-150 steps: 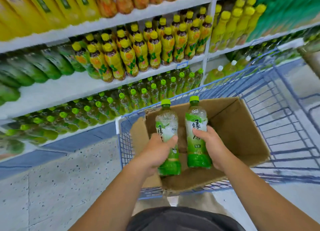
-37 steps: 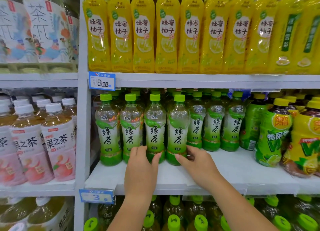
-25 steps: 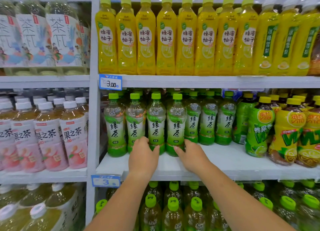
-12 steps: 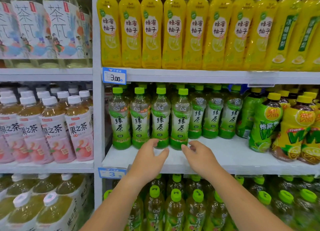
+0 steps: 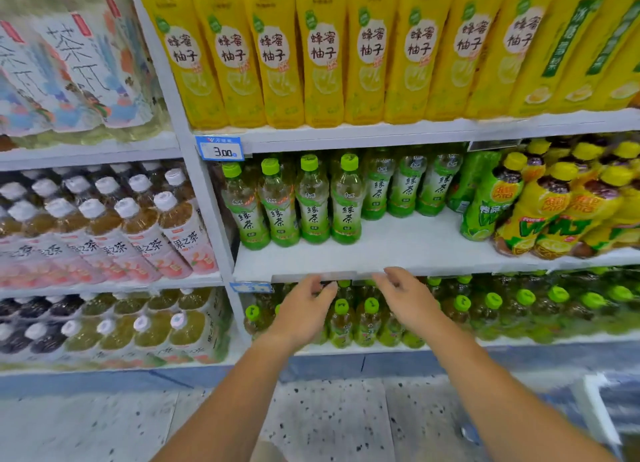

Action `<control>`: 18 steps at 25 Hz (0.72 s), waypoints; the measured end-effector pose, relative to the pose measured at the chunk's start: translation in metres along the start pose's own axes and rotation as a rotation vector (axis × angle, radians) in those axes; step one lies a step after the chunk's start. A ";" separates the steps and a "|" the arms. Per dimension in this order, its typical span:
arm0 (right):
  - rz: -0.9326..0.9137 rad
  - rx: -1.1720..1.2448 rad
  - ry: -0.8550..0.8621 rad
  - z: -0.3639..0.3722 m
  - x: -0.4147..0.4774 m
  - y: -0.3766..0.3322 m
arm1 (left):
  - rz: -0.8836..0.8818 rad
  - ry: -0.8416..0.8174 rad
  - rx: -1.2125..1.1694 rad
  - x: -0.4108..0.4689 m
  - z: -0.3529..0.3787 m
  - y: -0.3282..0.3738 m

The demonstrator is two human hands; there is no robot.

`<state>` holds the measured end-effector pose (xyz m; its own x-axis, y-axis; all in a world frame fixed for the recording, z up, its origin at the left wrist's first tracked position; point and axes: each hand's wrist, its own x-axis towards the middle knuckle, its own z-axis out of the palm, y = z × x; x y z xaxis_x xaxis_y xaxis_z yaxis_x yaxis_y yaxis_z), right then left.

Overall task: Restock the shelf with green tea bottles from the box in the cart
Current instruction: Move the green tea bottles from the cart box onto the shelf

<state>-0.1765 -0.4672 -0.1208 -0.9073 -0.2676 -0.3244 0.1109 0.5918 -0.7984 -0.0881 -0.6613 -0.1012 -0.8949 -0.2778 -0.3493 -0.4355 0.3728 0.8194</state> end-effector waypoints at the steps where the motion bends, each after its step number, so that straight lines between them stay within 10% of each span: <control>1: 0.028 -0.004 -0.019 -0.007 -0.015 -0.001 | -0.010 -0.011 -0.003 -0.015 -0.001 0.009; 18: 0.376 0.223 0.176 -0.148 -0.285 -0.013 | 0.048 -0.375 0.152 -0.174 0.027 0.159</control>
<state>0.0206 -0.2863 0.0564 -0.8403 0.0785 -0.5364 0.5120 0.4400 -0.7377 -0.0046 -0.5296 0.0773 -0.8757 0.0752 -0.4770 -0.3767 0.5117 0.7722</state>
